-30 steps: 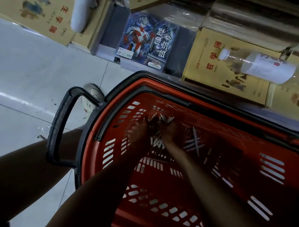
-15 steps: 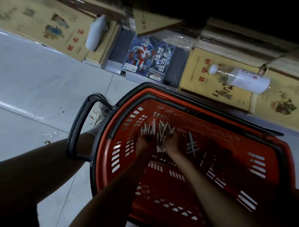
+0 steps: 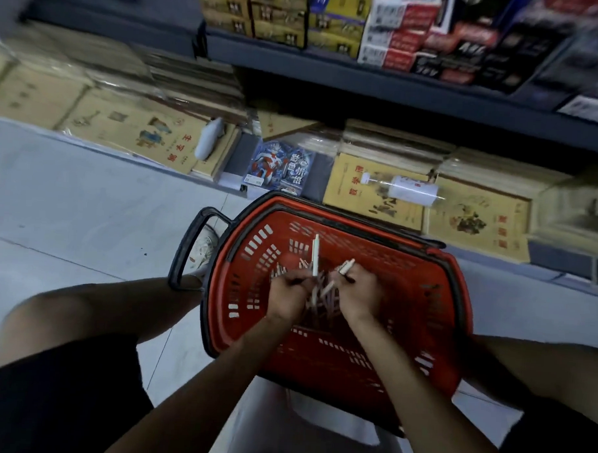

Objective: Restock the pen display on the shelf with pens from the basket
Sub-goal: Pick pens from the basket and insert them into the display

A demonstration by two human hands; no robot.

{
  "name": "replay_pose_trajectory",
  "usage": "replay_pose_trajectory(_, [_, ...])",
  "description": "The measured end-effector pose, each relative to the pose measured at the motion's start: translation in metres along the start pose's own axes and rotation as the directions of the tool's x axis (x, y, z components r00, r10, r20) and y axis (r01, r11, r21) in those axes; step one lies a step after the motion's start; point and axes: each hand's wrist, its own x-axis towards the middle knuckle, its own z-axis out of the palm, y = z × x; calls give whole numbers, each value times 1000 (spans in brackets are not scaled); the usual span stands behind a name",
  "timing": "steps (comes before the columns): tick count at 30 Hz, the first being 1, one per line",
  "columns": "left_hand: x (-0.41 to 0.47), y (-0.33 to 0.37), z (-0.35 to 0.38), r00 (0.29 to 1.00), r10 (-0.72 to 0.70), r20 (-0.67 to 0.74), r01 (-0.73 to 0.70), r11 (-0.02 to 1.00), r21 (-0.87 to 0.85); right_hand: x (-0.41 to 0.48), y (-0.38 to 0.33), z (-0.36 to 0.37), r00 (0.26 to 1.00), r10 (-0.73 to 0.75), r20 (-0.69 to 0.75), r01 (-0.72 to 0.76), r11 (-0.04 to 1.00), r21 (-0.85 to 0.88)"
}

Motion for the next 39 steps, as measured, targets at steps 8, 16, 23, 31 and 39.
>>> replay_pose_trajectory(8, [-81,78,-4,983,164,78,-157,983,-94,-48,-71,-93,976,-128,-175,165,962,218])
replay_pose_trajectory(16, [-148,157,-13,897,354,266,-272,914,-301,-104,-131,-175,930,-301,-210,366,812,455])
replay_pose_trajectory(23, [-195,227,6,785,522,333,-439,848,-295,-138,-200,-233,913,-405,-54,316,614,723])
replay_pose_trajectory(31, [-244,275,15,703,581,411,-364,790,-494,-151,-246,-275,878,-478,-1,257,471,844])
replay_pose_trajectory(39, [-267,306,19,601,644,474,-348,745,-569,-167,-265,-316,847,-532,11,262,435,861])
